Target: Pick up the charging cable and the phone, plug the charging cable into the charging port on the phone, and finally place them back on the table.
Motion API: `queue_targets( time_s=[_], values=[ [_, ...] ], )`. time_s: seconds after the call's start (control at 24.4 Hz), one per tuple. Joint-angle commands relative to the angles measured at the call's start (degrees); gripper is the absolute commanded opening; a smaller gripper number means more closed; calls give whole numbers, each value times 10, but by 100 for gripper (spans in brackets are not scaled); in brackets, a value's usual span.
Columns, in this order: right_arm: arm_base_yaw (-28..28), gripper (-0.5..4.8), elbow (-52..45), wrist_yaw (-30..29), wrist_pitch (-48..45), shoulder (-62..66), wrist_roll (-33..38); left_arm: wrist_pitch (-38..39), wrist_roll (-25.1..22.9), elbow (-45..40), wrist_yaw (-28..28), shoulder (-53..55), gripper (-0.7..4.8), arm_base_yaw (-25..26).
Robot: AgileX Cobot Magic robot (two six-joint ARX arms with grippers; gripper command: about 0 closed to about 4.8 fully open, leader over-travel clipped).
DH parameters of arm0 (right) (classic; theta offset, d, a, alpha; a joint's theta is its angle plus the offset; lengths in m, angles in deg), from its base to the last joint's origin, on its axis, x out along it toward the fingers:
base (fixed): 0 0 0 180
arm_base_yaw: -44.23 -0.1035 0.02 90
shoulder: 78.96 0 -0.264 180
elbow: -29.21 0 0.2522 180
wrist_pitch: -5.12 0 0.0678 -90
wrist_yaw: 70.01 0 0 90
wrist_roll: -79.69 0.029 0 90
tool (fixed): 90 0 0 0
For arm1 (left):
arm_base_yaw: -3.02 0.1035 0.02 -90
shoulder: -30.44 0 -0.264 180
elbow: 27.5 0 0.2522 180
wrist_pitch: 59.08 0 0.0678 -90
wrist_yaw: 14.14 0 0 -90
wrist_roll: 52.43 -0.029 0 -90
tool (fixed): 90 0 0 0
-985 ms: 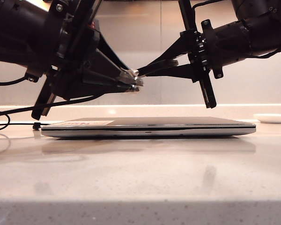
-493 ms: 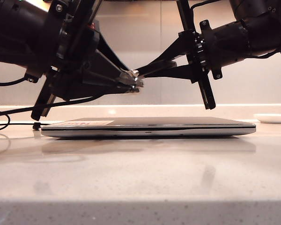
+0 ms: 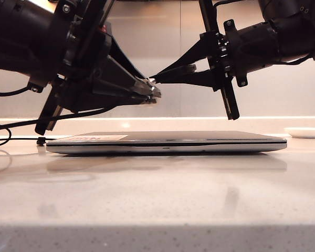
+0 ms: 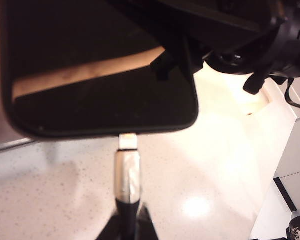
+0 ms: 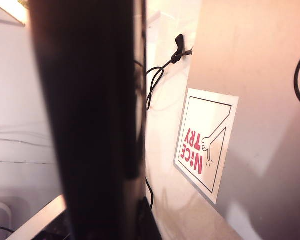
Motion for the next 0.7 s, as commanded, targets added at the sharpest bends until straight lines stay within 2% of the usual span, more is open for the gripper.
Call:
queue_targets(
  time_s=[0.04,0.53,0.7],
  values=[
    [-3,-6,4,-14,-18,-5,-23,-11,0,2,-2,-2,-6,1],
    [-3,-6,4,-7,-2,-6,-18,-16,-1,2,-2,-2,-6,1],
    [-3,-6,4,13,12,-10,-18,-17,-1,2,-2,-2,-6,1]
  ],
)
